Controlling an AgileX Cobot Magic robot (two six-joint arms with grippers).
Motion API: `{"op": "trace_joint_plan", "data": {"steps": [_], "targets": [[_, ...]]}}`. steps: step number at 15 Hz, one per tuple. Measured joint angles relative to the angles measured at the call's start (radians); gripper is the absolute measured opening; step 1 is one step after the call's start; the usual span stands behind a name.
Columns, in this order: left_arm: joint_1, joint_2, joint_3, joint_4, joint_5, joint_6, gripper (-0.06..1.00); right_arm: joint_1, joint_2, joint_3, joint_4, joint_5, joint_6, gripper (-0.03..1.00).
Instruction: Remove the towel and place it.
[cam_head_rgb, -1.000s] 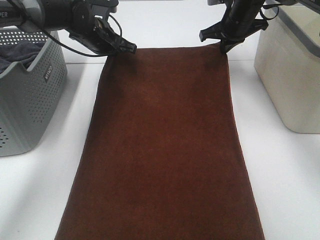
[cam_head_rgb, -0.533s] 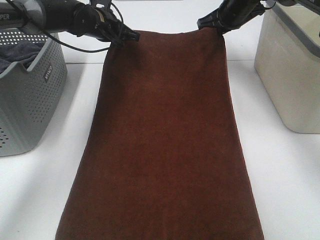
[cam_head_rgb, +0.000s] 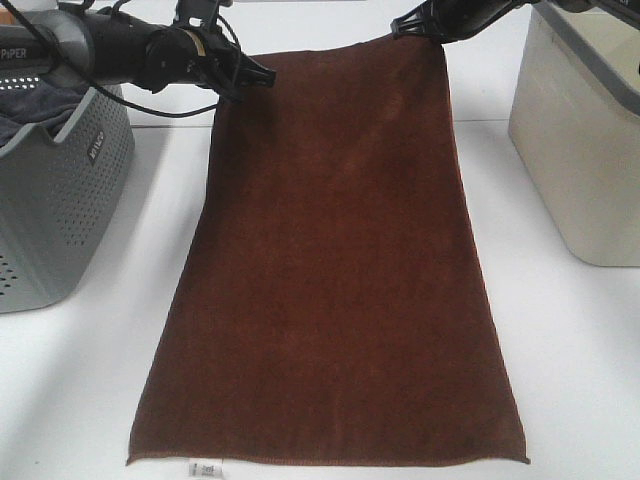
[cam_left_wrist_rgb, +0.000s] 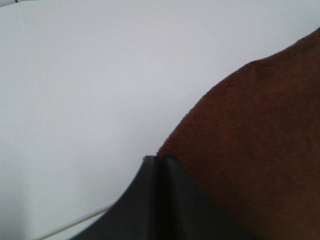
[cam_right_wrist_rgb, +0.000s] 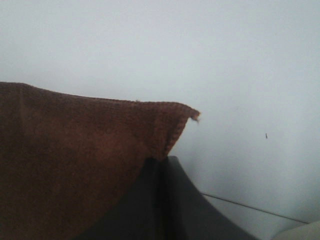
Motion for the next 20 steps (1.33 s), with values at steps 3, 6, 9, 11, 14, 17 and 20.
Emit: {"op": "trace_joint_plan", "data": {"steps": [3, 6, 9, 11, 14, 17, 20], "targets": [[0.017, 0.019, 0.000, 0.000, -0.100, 0.000, 0.01, 0.000, 0.017, 0.000, -0.012, -0.032, 0.000, 0.00], [0.017, 0.065, 0.000, 0.000, -0.185, 0.001, 0.02, 0.000, 0.069, 0.000, -0.027, -0.036, 0.000, 0.00], [0.021, 0.088, 0.000, 0.000, -0.190, 0.020, 0.16, 0.000, 0.083, 0.000, -0.071, -0.073, 0.008, 0.16], [0.033, 0.088, 0.000, 0.000, -0.224, 0.026, 0.33, 0.000, 0.083, 0.000, -0.088, -0.091, 0.033, 0.37], [0.043, 0.088, 0.000, 0.000, -0.240, 0.027, 0.54, 0.000, 0.083, 0.000, -0.109, -0.093, 0.085, 0.65], [0.039, 0.066, 0.000, 0.000, -0.212, 0.027, 0.57, 0.000, 0.075, 0.000, -0.104, -0.049, 0.090, 0.70], [0.025, -0.001, 0.000, 0.000, -0.134, 0.027, 0.57, 0.000, 0.033, 0.000, -0.058, 0.015, 0.090, 0.71]]}}
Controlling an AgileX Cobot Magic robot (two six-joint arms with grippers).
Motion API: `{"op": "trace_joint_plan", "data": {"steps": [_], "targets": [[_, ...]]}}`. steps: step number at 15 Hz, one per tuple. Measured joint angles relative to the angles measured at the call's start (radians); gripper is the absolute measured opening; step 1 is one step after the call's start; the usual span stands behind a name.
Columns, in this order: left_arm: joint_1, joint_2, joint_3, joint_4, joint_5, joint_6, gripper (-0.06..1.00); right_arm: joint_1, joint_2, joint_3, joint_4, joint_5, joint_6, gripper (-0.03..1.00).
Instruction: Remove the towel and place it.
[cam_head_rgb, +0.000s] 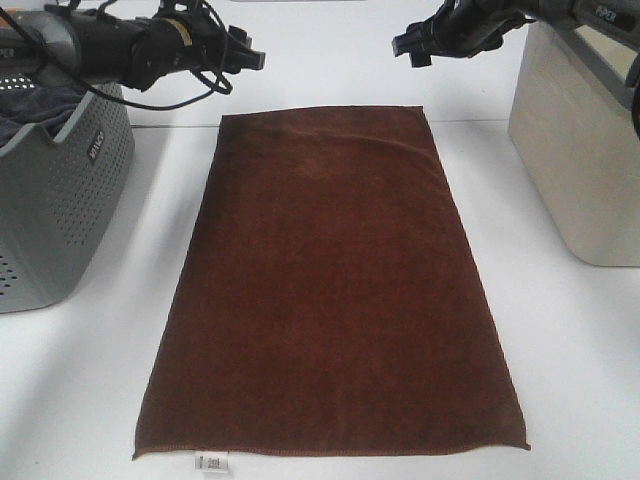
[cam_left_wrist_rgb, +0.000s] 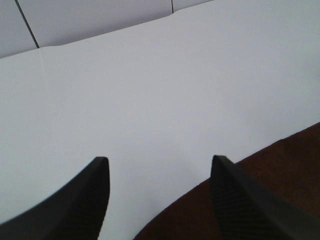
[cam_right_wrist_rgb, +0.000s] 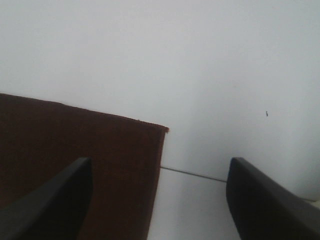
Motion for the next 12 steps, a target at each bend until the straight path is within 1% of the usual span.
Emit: {"op": "trace_joint_plan", "data": {"steps": [1, 2, 3, 4, 6, 8, 10, 12], "targets": [[-0.011, -0.050, 0.000, 0.000, 0.076, 0.000, 0.57, 0.000, -0.040, 0.000, 0.047, 0.044, 0.000, 0.71], [-0.012, -0.066, 0.000, 0.000, 0.104, 0.000, 0.57, 0.000, -0.052, 0.000, 0.063, 0.060, 0.000, 0.71], [-0.022, -0.149, 0.000, 0.000, 0.261, 0.000, 0.57, 0.000, -0.121, 0.000, 0.110, 0.177, 0.000, 0.71], [-0.022, -0.189, 0.000, -0.005, 0.369, -0.001, 0.57, 0.000, -0.152, 0.000, 0.124, 0.261, 0.000, 0.71], [-0.022, -0.283, 0.000, -0.023, 0.579, -0.002, 0.57, 0.000, -0.214, 0.000, 0.153, 0.395, 0.000, 0.71], [-0.022, -0.369, 0.000, -0.042, 0.785, -0.002, 0.57, 0.000, -0.263, 0.000, 0.172, 0.506, 0.000, 0.71], [-0.022, -0.440, 0.000, -0.051, 0.929, -0.002, 0.57, 0.000, -0.304, 0.000, 0.175, 0.611, 0.000, 0.71], [-0.022, -0.485, 0.000, -0.053, 1.043, -0.002, 0.57, 0.000, -0.340, 0.000, 0.175, 0.642, 0.000, 0.71]]}}
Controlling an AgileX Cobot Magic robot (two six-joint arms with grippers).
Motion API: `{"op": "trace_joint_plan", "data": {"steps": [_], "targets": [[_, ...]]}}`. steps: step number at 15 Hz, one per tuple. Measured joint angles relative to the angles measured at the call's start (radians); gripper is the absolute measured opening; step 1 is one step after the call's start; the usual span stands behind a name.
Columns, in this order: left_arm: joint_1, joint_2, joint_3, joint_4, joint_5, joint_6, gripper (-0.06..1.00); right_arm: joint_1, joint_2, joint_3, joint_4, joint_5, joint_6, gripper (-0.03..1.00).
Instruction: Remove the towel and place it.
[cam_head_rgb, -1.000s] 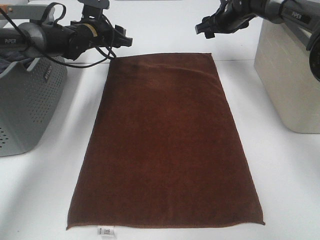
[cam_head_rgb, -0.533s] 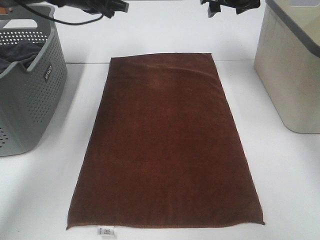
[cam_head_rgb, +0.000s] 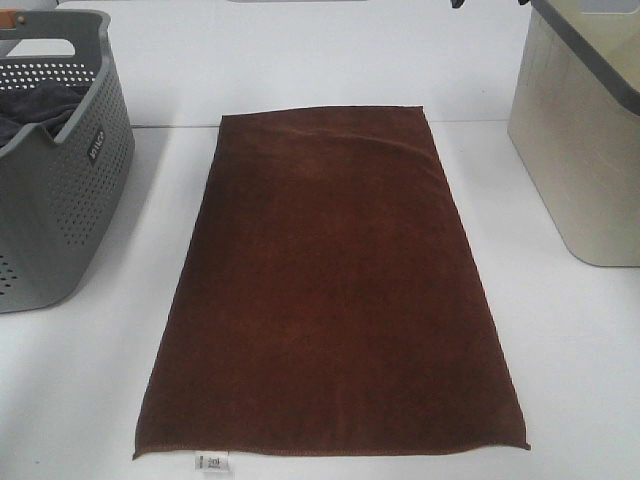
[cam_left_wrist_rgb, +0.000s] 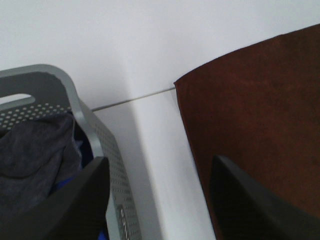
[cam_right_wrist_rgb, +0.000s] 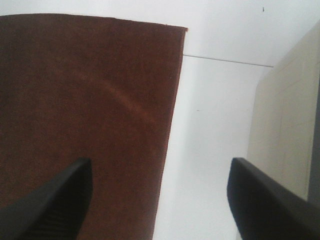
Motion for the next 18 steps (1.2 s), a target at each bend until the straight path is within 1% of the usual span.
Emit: {"op": "trace_joint_plan", "data": {"steps": [1, 3, 5, 7, 10, 13, 18], "targets": [[0.000, -0.010, 0.000, 0.000, 0.049, 0.000, 0.57, 0.000, -0.018, 0.000, 0.004, 0.004, 0.000, 0.71], [0.000, -0.023, 0.000, 0.001, 0.161, 0.000, 0.57, 0.000, -0.054, 0.000, 0.044, 0.007, 0.000, 0.71], [0.000, -0.031, 0.000, 0.021, 0.274, 0.000, 0.57, 0.000, -0.099, 0.012, 0.069, 0.008, 0.000, 0.71], [0.000, -0.048, 0.000, 0.068, 0.296, 0.000, 0.57, 0.000, -0.174, 0.070, 0.077, 0.009, -0.001, 0.71], [0.000, -0.112, 0.032, 0.078, 0.297, 0.000, 0.57, 0.000, -0.293, 0.220, 0.077, 0.009, -0.001, 0.71], [0.000, -0.260, 0.194, 0.078, 0.297, -0.005, 0.57, 0.000, -0.434, 0.457, 0.079, 0.008, -0.012, 0.71], [0.000, -0.548, 0.591, 0.006, 0.298, -0.025, 0.57, 0.000, -0.623, 0.865, 0.079, 0.010, -0.033, 0.71]]}}
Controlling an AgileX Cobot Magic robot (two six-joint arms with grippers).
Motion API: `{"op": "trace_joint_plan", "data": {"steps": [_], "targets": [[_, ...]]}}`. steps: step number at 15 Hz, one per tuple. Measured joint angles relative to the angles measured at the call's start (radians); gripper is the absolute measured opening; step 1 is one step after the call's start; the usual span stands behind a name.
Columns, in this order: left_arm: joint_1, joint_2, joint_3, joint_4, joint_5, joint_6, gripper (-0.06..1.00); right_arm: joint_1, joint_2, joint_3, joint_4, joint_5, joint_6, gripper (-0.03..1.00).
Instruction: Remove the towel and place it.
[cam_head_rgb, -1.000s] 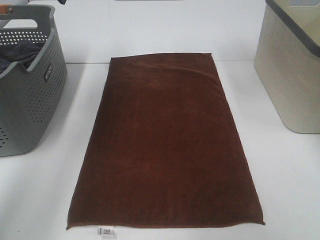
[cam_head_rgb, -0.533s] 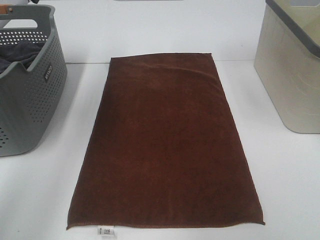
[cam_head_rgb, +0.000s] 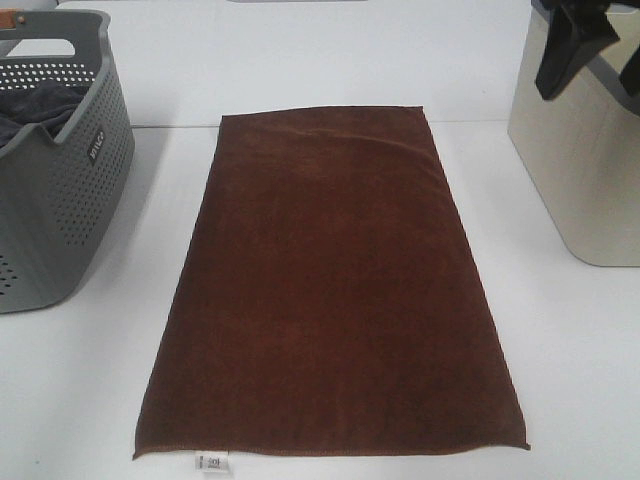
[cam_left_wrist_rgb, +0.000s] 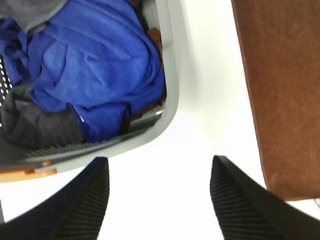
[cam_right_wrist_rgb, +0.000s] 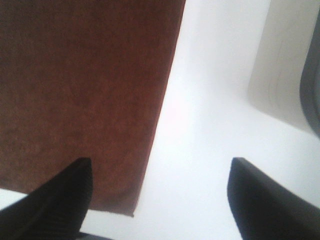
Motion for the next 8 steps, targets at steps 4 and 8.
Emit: {"op": "trace_joint_plan", "data": {"steps": [4, 8], "targets": [[0.000, -0.310, 0.361, -0.111, -0.084, -0.001, 0.57, 0.000, -0.172, 0.296, 0.000, -0.002, -0.002, 0.71], [0.000, -0.570, 0.615, -0.183, -0.167, 0.009, 0.57, 0.000, -0.356, 0.519, 0.000, -0.006, -0.002, 0.71]]}}
